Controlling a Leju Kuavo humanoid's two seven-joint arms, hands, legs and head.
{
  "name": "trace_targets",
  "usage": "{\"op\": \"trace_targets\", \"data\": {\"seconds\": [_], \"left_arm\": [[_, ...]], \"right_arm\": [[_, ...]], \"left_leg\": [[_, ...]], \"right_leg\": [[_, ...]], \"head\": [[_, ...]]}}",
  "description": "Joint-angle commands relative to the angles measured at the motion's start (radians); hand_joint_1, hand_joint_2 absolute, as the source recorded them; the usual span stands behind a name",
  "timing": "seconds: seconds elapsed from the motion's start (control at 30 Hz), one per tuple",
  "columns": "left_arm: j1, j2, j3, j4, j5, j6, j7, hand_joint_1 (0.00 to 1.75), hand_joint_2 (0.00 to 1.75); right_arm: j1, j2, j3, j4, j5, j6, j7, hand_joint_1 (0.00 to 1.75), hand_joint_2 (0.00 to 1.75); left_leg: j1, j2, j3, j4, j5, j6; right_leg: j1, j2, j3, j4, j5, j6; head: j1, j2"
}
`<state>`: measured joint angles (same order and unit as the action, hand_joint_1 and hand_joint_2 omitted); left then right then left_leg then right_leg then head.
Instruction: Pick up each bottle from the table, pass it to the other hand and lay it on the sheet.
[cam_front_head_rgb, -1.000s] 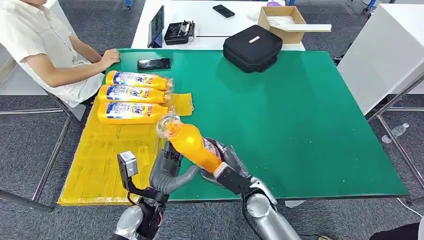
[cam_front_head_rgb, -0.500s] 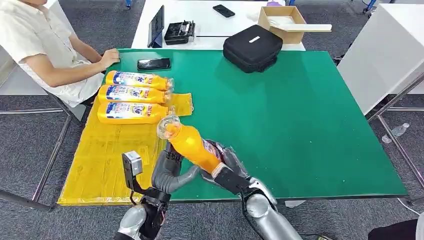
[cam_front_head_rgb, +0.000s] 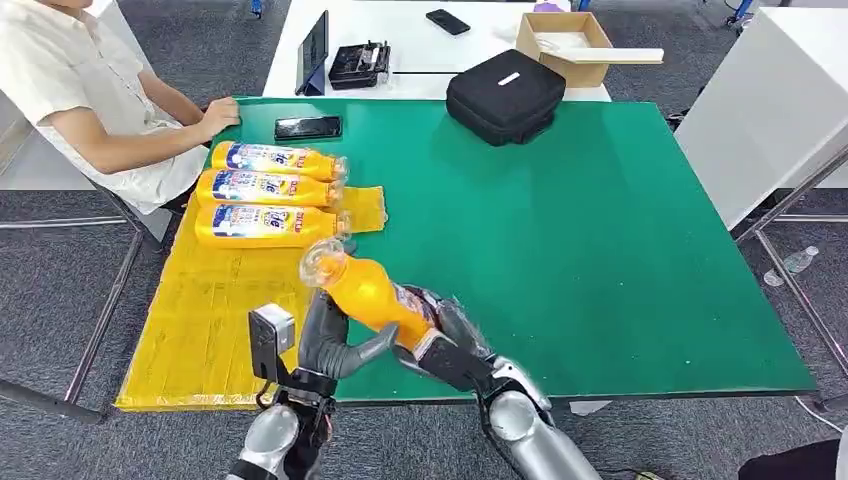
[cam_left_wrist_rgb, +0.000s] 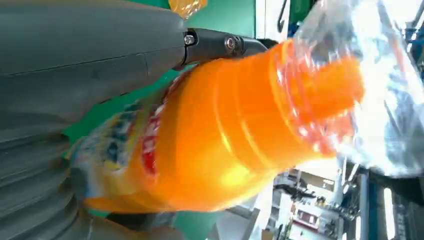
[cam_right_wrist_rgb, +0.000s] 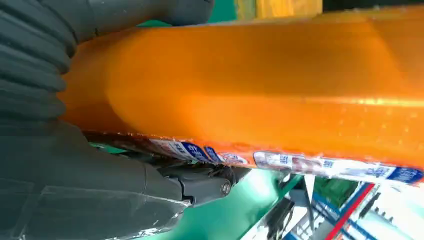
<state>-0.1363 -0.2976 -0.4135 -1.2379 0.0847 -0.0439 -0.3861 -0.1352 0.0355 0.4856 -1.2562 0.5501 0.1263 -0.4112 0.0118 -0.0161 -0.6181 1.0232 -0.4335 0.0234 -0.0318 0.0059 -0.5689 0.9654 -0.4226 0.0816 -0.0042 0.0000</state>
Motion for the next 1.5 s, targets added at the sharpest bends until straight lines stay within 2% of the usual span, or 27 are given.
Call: {"op": "trace_targets", "data": {"seconds": [0.03, 0.3, 0.33, 0.4, 0.57, 0.6, 0.63, 1.0, 1.03, 1.07, 1.1, 1.13, 1.17, 1.37, 1.5], "left_arm": [[-0.07, -0.052, 0.028, 0.095, 0.093, -0.033, 0.009, 0.0, 1.75], [-0.078, -0.052, 0.031, 0.107, 0.136, -0.051, 0.014, 0.0, 1.75], [-0.085, -0.052, 0.037, 0.119, 0.186, -0.074, 0.027, 0.0, 1.75], [-0.092, -0.052, 0.044, 0.135, 0.243, -0.098, 0.037, 0.0, 1.75], [-0.099, -0.052, 0.02, 0.155, 0.298, -0.144, 0.056, 0.02, 1.75], [-0.102, -0.052, 0.018, 0.16, 0.3, -0.14, 0.053, 0.59, 1.75], [-0.104, -0.052, 0.017, 0.163, 0.303, -0.139, 0.052, 1.75, 1.75], [-0.097, -0.052, 0.022, 0.151, 0.322, -0.152, 0.053, 1.75, 1.75], [-0.096, -0.052, 0.025, 0.148, 0.321, -0.15, 0.052, 1.75, 1.75], [-0.096, -0.052, 0.025, 0.148, 0.321, -0.15, 0.052, 1.75, 1.75], [-0.092, -0.052, 0.028, 0.136, 0.321, -0.147, 0.05, 1.75, 1.75], [-0.085, -0.052, 0.034, 0.121, 0.321, -0.144, 0.043, 1.75, 1.75], [-0.082, -0.052, 0.036, 0.113, 0.321, -0.143, 0.043, 1.75, 1.75], [-0.07, -0.052, 0.056, 0.094, 0.316, -0.134, 0.044, 1.75, 1.75], [-0.063, -0.052, 0.095, 0.069, 0.322, -0.113, 0.044, 1.75, 1.75]], "right_arm": [[-0.05, -0.009, 0.062, 0.03, -0.016, 0.021, -0.017, 1.75, 1.75], [-0.057, -0.008, 0.068, 0.037, -0.023, 0.025, -0.029, 1.75, 1.75], [-0.06, -0.008, 0.075, 0.04, -0.027, 0.021, -0.047, 1.75, 1.75], [-0.069, 0.0, 0.072, 0.059, -0.039, 0.024, -0.055, 1.75, 1.75], [-0.086, 0.021, 0.048, 0.113, -0.056, 0.008, -0.085, 1.75, 1.75], [-0.087, 0.024, 0.044, 0.112, -0.057, 0.007, -0.086, 1.75, 1.75], [-0.089, 0.026, 0.042, 0.109, -0.058, 0.008, -0.086, 1.75, 1.75], [-0.088, 0.049, 0.006, 0.153, -0.107, 0.034, -0.089, 1.75, 1.75], [-0.088, 0.05, 0.004, 0.155, -0.108, 0.034, -0.089, 1.75, 1.75], [-0.088, 0.05, 0.004, 0.155, -0.108, 0.034, -0.089, 1.71, 1.75], [-0.086, 0.052, 0.0, 0.155, -0.108, 0.031, -0.089, 1.4, 1.75], [-0.085, 0.055, -0.005, 0.154, -0.108, 0.028, -0.09, 0.49, 1.75], [-0.084, 0.056, -0.005, 0.153, -0.107, 0.027, -0.09, 0.03, 1.75], [-0.078, 0.077, -0.014, 0.159, -0.104, 0.021, -0.082, 0.0, 1.75], [-0.074, 0.081, -0.008, 0.171, -0.06, -0.022, -0.075, 0.0, 1.75]], "left_leg": [[0.001, 0.001, 0.002, 0.001, -0.001, 0.0], [0.0, 0.0, 0.001, 0.0, 0.0, 0.0], [0.0, 0.002, 0.004, 0.001, -0.002, 0.0], [0.0, 0.0, 0.0, 0.0, 0.0, 0.0], [0.0, 0.0, 0.001, 0.0, 0.0, 0.0], [0.0, 0.002, 0.005, 0.0, -0.001, -0.001], [0.0, 0.0, 0.001, 0.0, 0.0, 0.0], [0.001, 0.0, 0.001, 0.0, 0.0, 0.0], [0.001, 0.001, 0.004, 0.001, -0.002, -0.001], [0.0, 0.001, 0.001, 0.0, 0.0, 0.0], [0.0, 0.001, 0.002, 0.0, -0.001, 0.0], [0.0, 0.002, 0.005, 0.001, -0.002, 0.0], [0.0, 0.001, 0.001, 0.0, 0.0, 0.0], [0.001, 0.002, 0.002, 0.001, -0.001, 0.0], [0.0, 0.002, 0.003, 0.0, -0.002, 0.0]], "right_leg": [[0.001, -0.001, 0.002, 0.0, -0.001, -0.004], [0.001, -0.001, 0.001, 0.0, 0.0, -0.003], [0.001, -0.001, 0.005, 0.001, -0.002, -0.006], [0.001, -0.001, 0.001, 0.0, 0.0, -0.002], [0.001, -0.001, 0.002, 0.0, 0.0, -0.003], [0.002, -0.001, 0.005, 0.0, -0.002, -0.007], [0.001, -0.001, 0.001, 0.0, 0.0, -0.002], [0.001, -0.001, 0.002, 0.0, 0.0, -0.003], [0.002, -0.001, 0.005, 0.001, -0.002, -0.007], [0.001, -0.001, 0.001, 0.0, 0.0, -0.003], [0.001, -0.001, 0.002, 0.0, -0.001, -0.004], [0.002, -0.001, 0.005, 0.001, -0.002, -0.007], [0.001, 0.0, 0.001, 0.0, 0.0, -0.003], [0.001, 0.0, 0.002, 0.0, -0.001, -0.004], [0.001, 0.0, 0.003, 0.001, -0.001, -0.005]], "head": [[0.0, 0.0], [0.0, 0.0], [0.0, 0.0], [0.0, 0.0], [0.0, 0.0], [0.0, 0.0], [0.0, 0.0], [0.0, 0.0], [0.0, 0.0], [0.0, 0.0], [0.0, 0.0], [0.0, 0.0], [0.0, 0.0], [0.0, 0.0], [0.0, 0.0]]}}
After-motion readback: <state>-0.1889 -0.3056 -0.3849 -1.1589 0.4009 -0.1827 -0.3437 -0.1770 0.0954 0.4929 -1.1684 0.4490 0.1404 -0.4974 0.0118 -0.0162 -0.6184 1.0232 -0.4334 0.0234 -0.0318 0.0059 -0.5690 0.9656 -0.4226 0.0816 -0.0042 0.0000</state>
